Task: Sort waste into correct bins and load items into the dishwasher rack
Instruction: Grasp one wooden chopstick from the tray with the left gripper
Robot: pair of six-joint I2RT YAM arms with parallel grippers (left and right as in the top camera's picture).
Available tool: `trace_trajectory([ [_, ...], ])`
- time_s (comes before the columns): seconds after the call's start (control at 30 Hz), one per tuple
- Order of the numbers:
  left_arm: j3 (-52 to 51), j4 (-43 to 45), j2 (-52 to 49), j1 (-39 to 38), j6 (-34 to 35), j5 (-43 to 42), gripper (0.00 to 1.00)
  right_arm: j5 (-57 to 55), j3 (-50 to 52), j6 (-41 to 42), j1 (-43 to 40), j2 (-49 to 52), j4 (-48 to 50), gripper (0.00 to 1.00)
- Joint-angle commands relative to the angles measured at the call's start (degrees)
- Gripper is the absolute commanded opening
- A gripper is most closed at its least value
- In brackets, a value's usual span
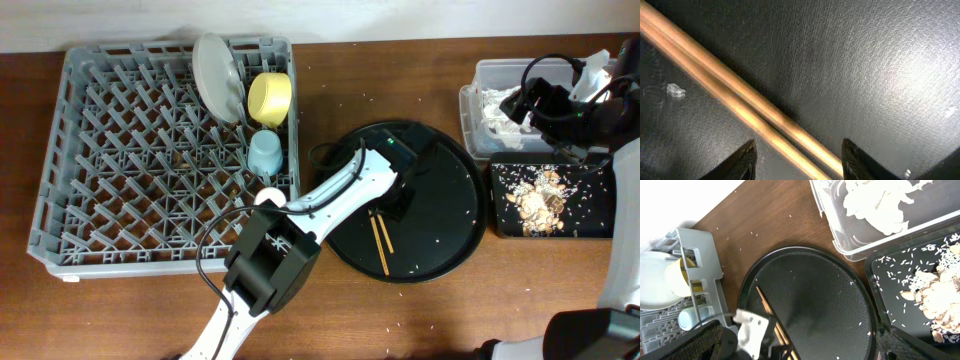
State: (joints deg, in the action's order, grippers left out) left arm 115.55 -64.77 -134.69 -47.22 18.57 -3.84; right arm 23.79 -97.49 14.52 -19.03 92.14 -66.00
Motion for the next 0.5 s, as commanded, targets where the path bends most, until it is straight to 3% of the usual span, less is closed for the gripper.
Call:
trace_trajectory([
  [0.0, 1.42, 4.37, -0.39, 0.33, 3.32, -0.94, 0.53, -0.5, 0.09, -0.72, 0.31, 0.31, -0.04, 0.98],
  [0.07, 4.42, 6.34, -0.39, 0.83, 9.09, -3.91, 0.49, -0.5, 0.09, -0.74, 0.31, 0.28, -0.04, 0.98],
  [0.13, 6.95, 9.05, -0.39, 1.11, 20.17, -5.44, 0.49, -0.5, 0.09, -0.72, 0.31, 0.28, -0.02, 0.98],
  [0.2, 6.86, 8.66, -0.42, 0.9, 24.94, -4.87, 0.49, -0.5, 0.09, -0.72, 0.31, 0.28, -0.04, 0.98],
  [0.3, 6.54, 8.5, -0.42, 0.9, 26.36, 2.56, 0.48, -0.5, 0.09, -0.72, 0.31, 0.31, -0.04, 0.98],
  [0.47, 3.1, 8.81, -4.46, 1.77, 40.22, 13.75, 0.49, -0.5, 0.09, -0.72, 0.31, 0.28, -0.04, 0.98],
])
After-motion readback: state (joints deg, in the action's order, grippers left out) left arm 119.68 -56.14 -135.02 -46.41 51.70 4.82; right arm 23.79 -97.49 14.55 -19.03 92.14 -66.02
